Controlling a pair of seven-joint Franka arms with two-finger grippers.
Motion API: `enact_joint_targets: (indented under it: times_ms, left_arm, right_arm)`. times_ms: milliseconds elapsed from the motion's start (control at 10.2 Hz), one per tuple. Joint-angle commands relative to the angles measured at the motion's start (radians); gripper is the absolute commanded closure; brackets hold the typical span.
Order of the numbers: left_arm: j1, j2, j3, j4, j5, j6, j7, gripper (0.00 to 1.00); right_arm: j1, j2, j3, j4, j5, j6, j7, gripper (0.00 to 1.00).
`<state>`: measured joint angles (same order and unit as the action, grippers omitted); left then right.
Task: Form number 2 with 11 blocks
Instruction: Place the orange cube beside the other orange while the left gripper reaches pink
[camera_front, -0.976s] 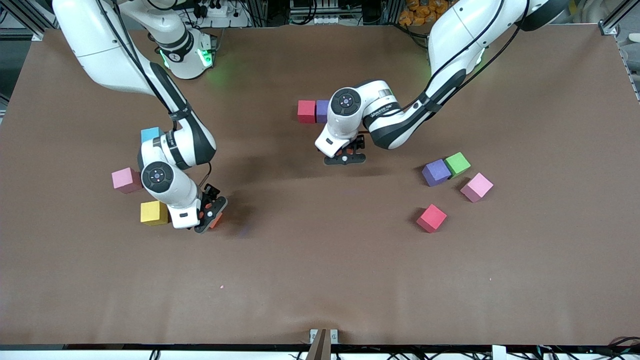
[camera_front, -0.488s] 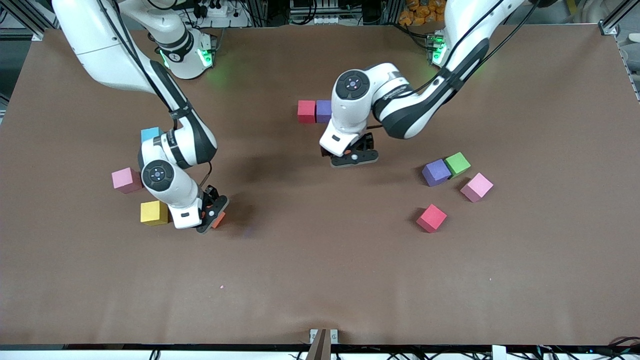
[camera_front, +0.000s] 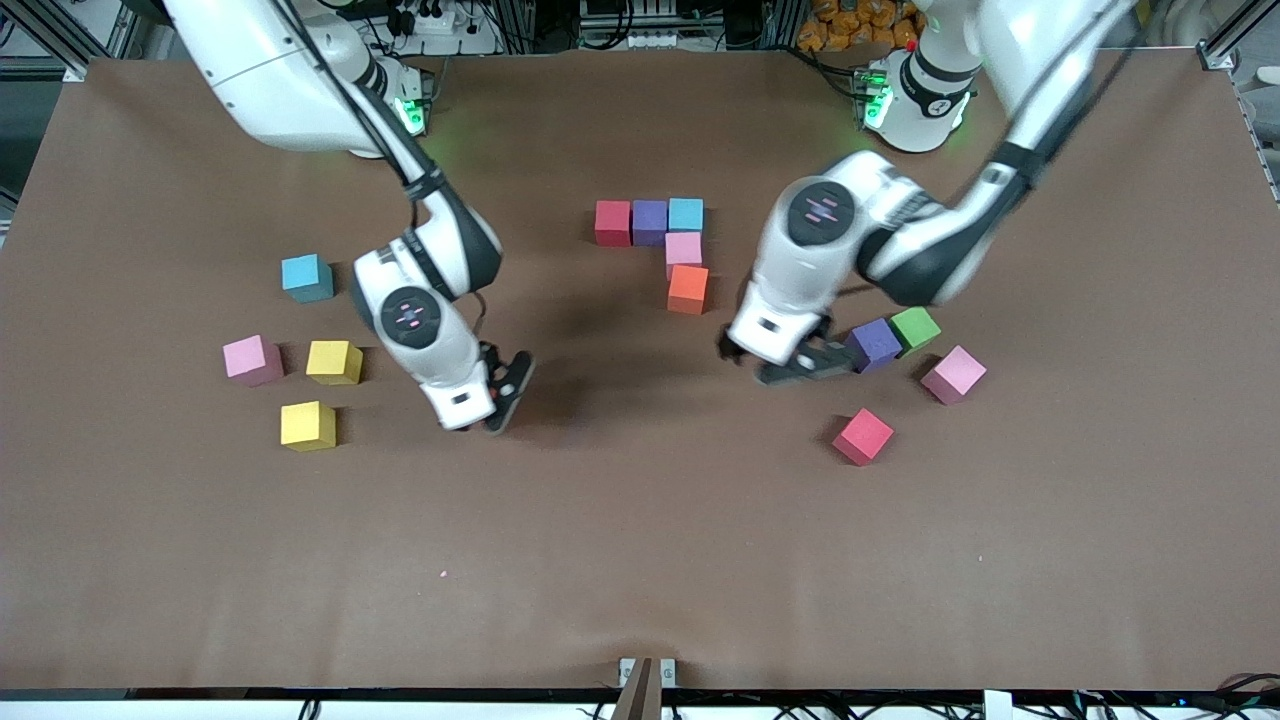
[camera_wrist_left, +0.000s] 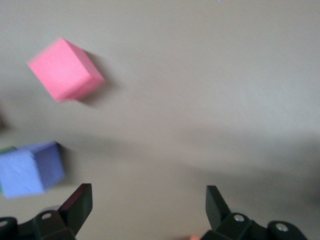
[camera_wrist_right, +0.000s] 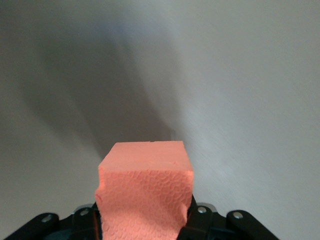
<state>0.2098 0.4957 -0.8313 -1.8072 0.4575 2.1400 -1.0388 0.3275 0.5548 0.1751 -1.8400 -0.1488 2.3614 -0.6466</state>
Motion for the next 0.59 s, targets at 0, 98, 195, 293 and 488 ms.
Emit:
enact_joint_targets:
  times_ms: [0,98,195,293,488]
  left_arm:
    - [0.097,0.023,-0.025,0.014,-0.023,-0.017,0.106,0.00]
    - [0.126,0.046,-0.020,0.025,-0.022,-0.017,0.152,0.00]
    - [0.147,0.059,-0.019,0.026,-0.022,-0.017,0.167,0.00]
    - [0.149,0.082,-0.005,0.026,-0.023,-0.017,0.168,0.00]
    - [0.149,0.112,0.032,0.020,-0.025,-0.017,0.163,0.03]
  right_arm:
    - [0.063,-0.013,0.040,-0.005,-0.015,-0.016,-0.005,0.48]
    - [0.109,-0.015,0.041,-0.005,-0.015,-0.016,-0.005,0.48]
    - [0.161,-0.013,0.041,-0.005,-0.015,-0.014,-0.001,0.48]
    - [0.215,-0.012,0.041,-0.008,-0.014,-0.011,0.005,0.48]
    - [0.307,-0.006,0.040,-0.010,-0.012,-0.007,0.013,0.48]
